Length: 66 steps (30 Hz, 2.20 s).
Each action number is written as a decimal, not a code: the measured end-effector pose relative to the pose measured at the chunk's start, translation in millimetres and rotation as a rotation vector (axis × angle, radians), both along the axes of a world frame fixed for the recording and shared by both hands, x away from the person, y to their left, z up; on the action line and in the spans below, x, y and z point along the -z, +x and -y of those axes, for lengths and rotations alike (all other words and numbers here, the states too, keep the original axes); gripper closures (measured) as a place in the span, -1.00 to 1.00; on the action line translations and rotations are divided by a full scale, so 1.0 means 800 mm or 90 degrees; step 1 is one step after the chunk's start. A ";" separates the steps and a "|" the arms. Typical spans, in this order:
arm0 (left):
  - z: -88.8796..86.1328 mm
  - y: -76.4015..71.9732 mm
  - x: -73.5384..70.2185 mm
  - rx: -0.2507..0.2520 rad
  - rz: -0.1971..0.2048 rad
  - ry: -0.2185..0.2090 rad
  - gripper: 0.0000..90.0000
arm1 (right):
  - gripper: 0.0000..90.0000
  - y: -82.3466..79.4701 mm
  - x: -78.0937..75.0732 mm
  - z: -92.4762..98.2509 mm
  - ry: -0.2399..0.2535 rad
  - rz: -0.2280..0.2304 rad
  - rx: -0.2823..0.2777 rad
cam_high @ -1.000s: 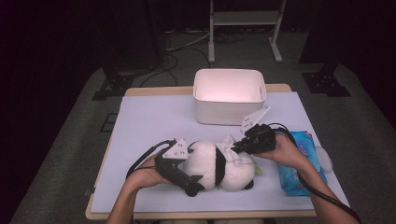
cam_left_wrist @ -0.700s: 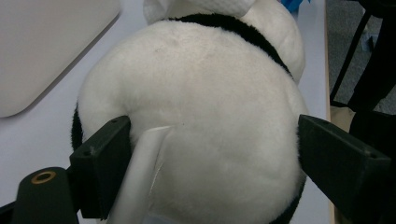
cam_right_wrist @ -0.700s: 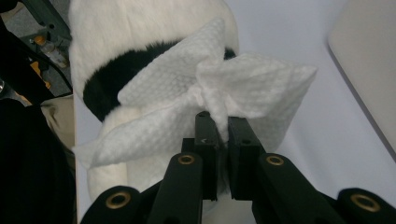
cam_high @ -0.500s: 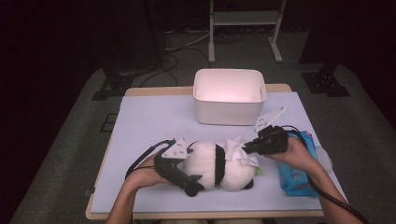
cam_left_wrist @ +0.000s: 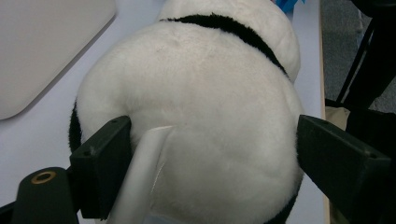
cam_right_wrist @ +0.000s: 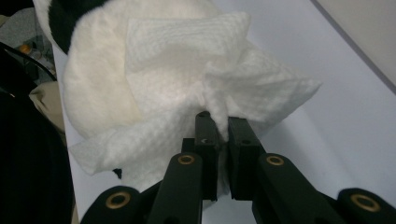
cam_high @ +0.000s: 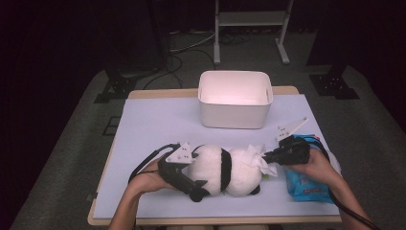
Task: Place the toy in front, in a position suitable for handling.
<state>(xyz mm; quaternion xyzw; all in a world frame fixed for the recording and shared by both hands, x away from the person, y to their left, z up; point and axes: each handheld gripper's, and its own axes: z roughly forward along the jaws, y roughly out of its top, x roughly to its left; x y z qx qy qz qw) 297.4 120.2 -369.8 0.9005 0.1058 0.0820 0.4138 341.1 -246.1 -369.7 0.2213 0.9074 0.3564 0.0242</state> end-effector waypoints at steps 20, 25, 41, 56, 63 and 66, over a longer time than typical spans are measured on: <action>0.002 -0.002 -0.002 0.005 0.007 -0.008 -0.70 | 0.86 0.000 -0.032 -0.105 -0.010 0.035 -0.120; 0.004 -0.003 -0.008 0.007 0.008 -0.025 -0.70 | 0.86 -0.005 -0.025 -0.095 -0.002 0.033 -0.116; 0.007 0.000 -0.008 0.000 -0.017 -0.028 -0.72 | 0.86 -0.023 -0.022 -0.081 0.002 0.040 -0.122; 0.018 -0.008 -0.012 0.018 0.014 -0.017 -0.66 | 0.86 -0.016 -0.057 -0.129 0.032 0.066 -0.159; 0.017 -0.008 -0.011 0.016 0.015 -0.009 -0.66 | 0.86 -0.007 -0.065 -0.149 0.028 0.072 -0.175; 0.017 -0.008 -0.010 0.017 0.015 -0.013 -0.66 | 0.86 -0.006 -0.065 -0.147 0.024 0.069 -0.174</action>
